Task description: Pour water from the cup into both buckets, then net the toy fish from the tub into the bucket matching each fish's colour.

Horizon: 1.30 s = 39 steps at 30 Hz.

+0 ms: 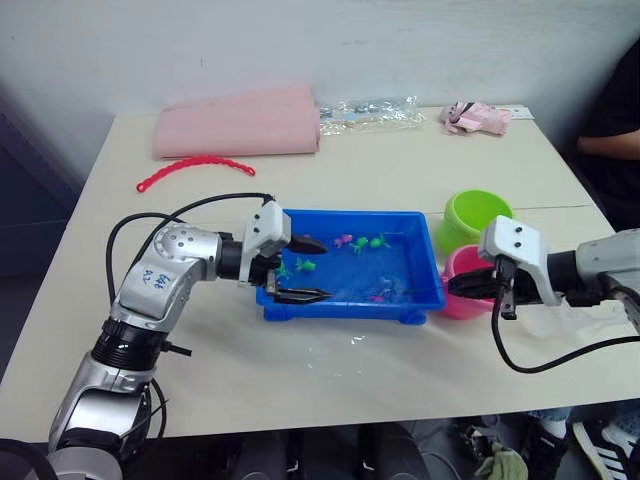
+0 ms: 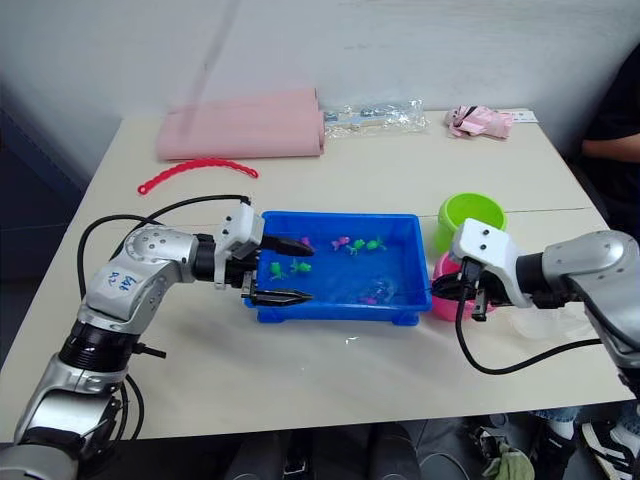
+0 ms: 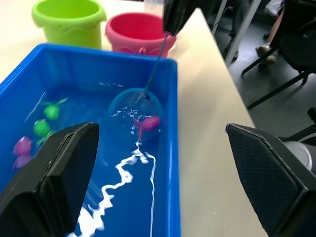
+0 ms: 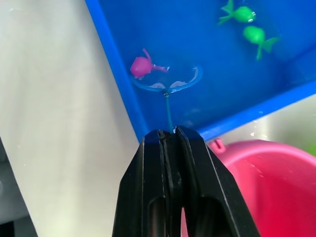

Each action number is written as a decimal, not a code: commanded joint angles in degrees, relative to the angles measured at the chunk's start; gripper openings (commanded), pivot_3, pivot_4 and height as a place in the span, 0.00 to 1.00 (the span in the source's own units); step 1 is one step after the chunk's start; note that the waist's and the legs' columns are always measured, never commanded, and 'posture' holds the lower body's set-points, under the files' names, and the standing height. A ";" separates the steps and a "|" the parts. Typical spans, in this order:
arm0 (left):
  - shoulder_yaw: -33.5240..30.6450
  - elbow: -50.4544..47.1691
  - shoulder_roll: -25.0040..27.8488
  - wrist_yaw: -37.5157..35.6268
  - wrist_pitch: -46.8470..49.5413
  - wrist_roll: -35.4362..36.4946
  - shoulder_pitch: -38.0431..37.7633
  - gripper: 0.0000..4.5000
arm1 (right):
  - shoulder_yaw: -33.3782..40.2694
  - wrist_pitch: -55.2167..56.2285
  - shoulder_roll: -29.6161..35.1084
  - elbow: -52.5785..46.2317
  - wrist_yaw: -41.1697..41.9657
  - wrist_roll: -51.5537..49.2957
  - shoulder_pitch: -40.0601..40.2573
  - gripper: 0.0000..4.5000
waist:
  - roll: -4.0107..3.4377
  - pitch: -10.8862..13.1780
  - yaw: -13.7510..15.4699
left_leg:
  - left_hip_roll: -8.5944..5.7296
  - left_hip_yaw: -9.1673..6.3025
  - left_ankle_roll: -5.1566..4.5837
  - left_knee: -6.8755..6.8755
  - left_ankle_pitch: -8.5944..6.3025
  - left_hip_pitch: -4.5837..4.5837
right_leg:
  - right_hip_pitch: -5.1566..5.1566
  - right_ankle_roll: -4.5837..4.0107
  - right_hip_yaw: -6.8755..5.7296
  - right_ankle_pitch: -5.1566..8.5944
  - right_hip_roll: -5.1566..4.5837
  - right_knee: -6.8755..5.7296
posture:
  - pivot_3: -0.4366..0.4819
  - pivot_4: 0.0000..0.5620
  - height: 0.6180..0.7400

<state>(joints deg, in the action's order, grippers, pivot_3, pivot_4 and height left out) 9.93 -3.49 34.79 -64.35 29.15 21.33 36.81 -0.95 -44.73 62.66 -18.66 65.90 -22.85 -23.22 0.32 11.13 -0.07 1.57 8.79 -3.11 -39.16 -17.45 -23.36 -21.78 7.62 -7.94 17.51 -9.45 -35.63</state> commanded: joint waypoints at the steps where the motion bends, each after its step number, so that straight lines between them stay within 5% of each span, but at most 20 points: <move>1: -1.43 0.09 0.96 -1.06 -1.76 -0.02 0.76 0.99 | 3.67 -4.39 -2.64 -2.64 -3.27 -3.98 0.88 0.00 | 0.00 0.00 0.05 | -0.02 0.00 0.00 0.00 0.00 0.00 | 0.00 0.00 0.01 0.00 -0.01 -0.01 | 0.48 0.27 0.98; 13: -1.50 6.17 1.82 -2.62 -5.45 -1.77 2.93 0.99 | 12.36 -13.92 -11.14 -3.44 -13.92 -12.10 4.97 0.00 | 0.00 0.00 0.03 | -0.03 0.01 -0.01 0.02 0.00 -0.01 | -0.02 0.00 0.00 0.00 0.02 -0.02 | 0.48 0.27 0.98; 21: -1.13 7.65 -0.34 -3.27 -4.55 -0.70 5.35 0.99 | 19.62 -9.05 -11.45 -9.72 -16.29 -13.15 10.45 0.00 | 0.00 0.00 0.29 | -0.04 0.02 -0.01 0.05 -0.01 -0.07 | -0.07 0.01 0.00 0.00 0.02 -0.01 | 0.48 0.27 0.98; 34: 1.10 16.50 -10.98 -6.01 -5.08 0.16 12.88 0.99 | 55.91 -12.25 -15.59 -30.00 -19.74 -19.24 35.76 0.00 | 0.05 -0.02 1.65 | -0.08 0.04 -0.07 0.06 -0.01 -0.12 | -0.09 0.05 0.05 -0.03 0.06 0.04 | 0.48 0.27 0.98; 39: 2.02 19.89 -13.40 -8.03 -7.80 -0.84 14.65 0.99 | 63.69 -9.71 -18.18 -32.52 -19.83 -17.48 44.87 0.00 | 0.07 -0.03 1.52 | -0.06 0.03 -0.10 0.06 -0.04 -0.08 | -0.07 0.06 0.06 -0.03 0.07 0.06 | 0.48 0.27 0.98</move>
<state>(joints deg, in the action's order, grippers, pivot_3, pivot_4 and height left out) 11.88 16.25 21.91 -71.40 22.94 20.81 50.19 59.30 -56.57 44.93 -49.43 46.22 -41.43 20.67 0.39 11.10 1.45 1.51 8.83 -3.21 -39.10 -17.49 -23.45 -21.85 7.68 -7.88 17.47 -9.38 -35.57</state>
